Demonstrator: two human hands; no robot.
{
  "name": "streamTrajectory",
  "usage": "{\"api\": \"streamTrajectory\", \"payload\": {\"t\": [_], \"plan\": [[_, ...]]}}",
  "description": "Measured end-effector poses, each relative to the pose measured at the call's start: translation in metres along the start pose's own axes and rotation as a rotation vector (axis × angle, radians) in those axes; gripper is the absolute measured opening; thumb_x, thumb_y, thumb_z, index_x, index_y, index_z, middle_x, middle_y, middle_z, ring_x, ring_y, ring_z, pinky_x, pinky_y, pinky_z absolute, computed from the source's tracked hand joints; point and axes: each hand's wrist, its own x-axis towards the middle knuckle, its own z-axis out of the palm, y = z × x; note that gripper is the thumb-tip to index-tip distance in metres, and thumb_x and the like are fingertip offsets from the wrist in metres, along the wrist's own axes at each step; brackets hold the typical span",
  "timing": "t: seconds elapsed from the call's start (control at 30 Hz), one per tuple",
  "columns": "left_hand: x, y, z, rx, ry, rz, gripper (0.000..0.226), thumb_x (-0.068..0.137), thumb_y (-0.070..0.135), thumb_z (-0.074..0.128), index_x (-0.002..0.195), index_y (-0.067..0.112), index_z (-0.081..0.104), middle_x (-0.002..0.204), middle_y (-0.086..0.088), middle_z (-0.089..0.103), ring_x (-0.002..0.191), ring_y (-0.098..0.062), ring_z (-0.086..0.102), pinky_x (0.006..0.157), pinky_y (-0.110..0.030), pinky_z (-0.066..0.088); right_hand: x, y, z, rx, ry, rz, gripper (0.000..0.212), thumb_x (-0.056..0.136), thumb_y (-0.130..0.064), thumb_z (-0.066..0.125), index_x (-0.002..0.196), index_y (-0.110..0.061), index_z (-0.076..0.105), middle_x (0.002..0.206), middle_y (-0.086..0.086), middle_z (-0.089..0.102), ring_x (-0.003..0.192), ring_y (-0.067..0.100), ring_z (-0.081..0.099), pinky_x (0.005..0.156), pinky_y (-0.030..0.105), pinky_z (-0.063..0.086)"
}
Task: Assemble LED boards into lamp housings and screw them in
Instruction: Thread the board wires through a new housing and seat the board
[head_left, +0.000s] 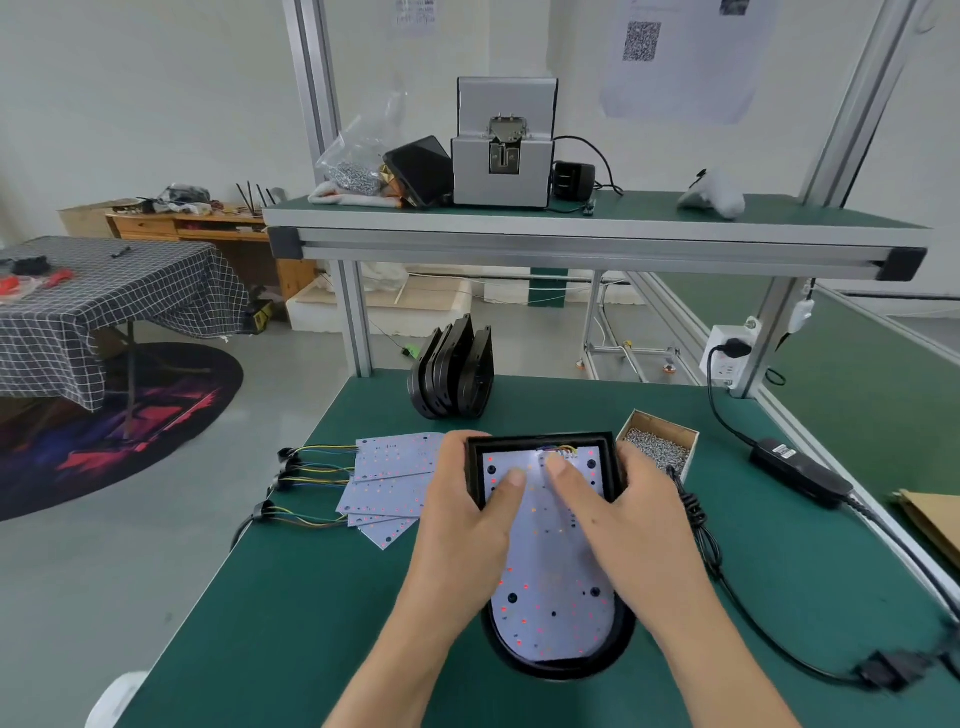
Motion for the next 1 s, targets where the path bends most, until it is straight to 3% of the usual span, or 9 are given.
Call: {"api": "streamTrajectory", "payload": {"t": [0.2, 0.4, 0.53, 0.6, 0.67, 0.73, 0.83, 0.93, 1.0], "plan": [[0.0, 0.002, 0.002, 0.001, -0.025, -0.019, 0.023, 0.101, 0.015, 0.062, 0.107, 0.038, 0.06, 0.107, 0.014, 0.073, 0.102, -0.007, 0.068, 0.084, -0.016, 0.051, 0.003, -0.002, 0.001, 0.083, 0.002, -0.031, 0.012, 0.089, -0.037, 0.08, 0.096, -0.037, 0.07, 0.096, -0.019, 0.075, 0.089, 0.001, 0.071, 0.075, 0.027, 0.05], [0.0, -0.001, 0.006, 0.008, -0.001, -0.087, 0.018, 0.101, 0.019, 0.063, 0.11, 0.034, 0.062, 0.107, 0.014, 0.073, 0.103, -0.008, 0.069, 0.087, -0.027, 0.052, 0.004, 0.0, 0.001, 0.091, -0.009, -0.022, 0.01, 0.09, -0.035, 0.079, 0.097, -0.033, 0.073, 0.095, -0.018, 0.076, 0.089, 0.002, 0.071, 0.075, 0.025, 0.049], [0.0, -0.002, 0.007, -0.085, -0.009, -0.261, 0.017, 0.09, 0.04, 0.068, 0.106, 0.038, 0.068, 0.106, 0.005, 0.076, 0.104, -0.025, 0.071, 0.096, -0.053, 0.057, 0.006, 0.003, 0.001, 0.096, -0.015, -0.019, 0.013, 0.09, -0.036, 0.079, 0.101, -0.031, 0.073, 0.1, -0.019, 0.076, 0.094, 0.001, 0.071, 0.078, 0.025, 0.05], [0.001, -0.001, 0.007, -0.071, -0.03, -0.259, 0.015, 0.092, 0.036, 0.066, 0.107, 0.036, 0.07, 0.105, 0.006, 0.077, 0.104, -0.026, 0.071, 0.093, -0.054, 0.058, 0.006, 0.005, 0.003, 0.103, -0.034, -0.014, 0.011, 0.091, -0.034, 0.079, 0.101, -0.032, 0.074, 0.101, -0.018, 0.076, 0.095, 0.001, 0.071, 0.079, 0.026, 0.05], [0.002, 0.0, 0.008, -0.038, -0.02, -0.216, 0.012, 0.096, 0.029, 0.066, 0.106, 0.035, 0.07, 0.104, 0.011, 0.077, 0.102, -0.015, 0.071, 0.087, -0.041, 0.057, 0.007, 0.006, 0.004, 0.137, -0.048, 0.008, 0.009, 0.092, -0.031, 0.079, 0.1, -0.031, 0.075, 0.1, -0.017, 0.077, 0.094, 0.002, 0.072, 0.079, 0.027, 0.052], [0.002, 0.001, 0.007, -0.055, -0.044, -0.194, 0.013, 0.094, 0.035, 0.065, 0.106, 0.035, 0.071, 0.104, 0.009, 0.077, 0.1, -0.014, 0.072, 0.087, -0.037, 0.055, 0.008, 0.005, 0.001, 0.2, -0.07, 0.068, 0.01, 0.091, -0.032, 0.08, 0.1, -0.03, 0.076, 0.101, -0.012, 0.079, 0.094, 0.007, 0.074, 0.078, 0.028, 0.055], [0.003, 0.002, -0.005, -0.278, -0.061, -0.201, 0.037, 0.092, 0.055, 0.055, 0.113, 0.03, 0.073, 0.098, -0.007, 0.076, 0.09, -0.026, 0.072, 0.082, -0.038, 0.054, 0.012, 0.005, -0.01, 0.372, -0.121, 0.256, 0.023, 0.081, -0.047, 0.079, 0.099, -0.032, 0.078, 0.103, -0.003, 0.08, 0.09, 0.014, 0.077, 0.066, 0.024, 0.058], [0.006, -0.004, -0.02, -0.074, -0.006, -0.149, 0.04, 0.09, 0.064, 0.049, 0.118, 0.043, 0.067, 0.109, 0.012, 0.073, 0.105, -0.006, 0.066, 0.093, -0.027, 0.048, 0.014, 0.007, -0.019, 0.538, -0.178, 0.421, 0.027, 0.08, -0.052, 0.075, 0.094, -0.029, 0.08, 0.094, 0.005, 0.079, 0.077, 0.021, 0.077, 0.059, 0.032, 0.06], [0.005, -0.008, -0.02, 0.1, -0.182, -0.172, 0.035, 0.094, 0.056, 0.05, 0.125, 0.045, 0.061, 0.122, 0.023, 0.067, 0.121, 0.002, 0.057, 0.109, -0.03, 0.043, 0.012, 0.009, -0.018, 0.651, -0.203, 0.492, 0.026, 0.085, -0.05, 0.072, 0.086, -0.025, 0.081, 0.08, 0.007, 0.076, 0.062, 0.019, 0.072, 0.05, 0.03, 0.056]]}}
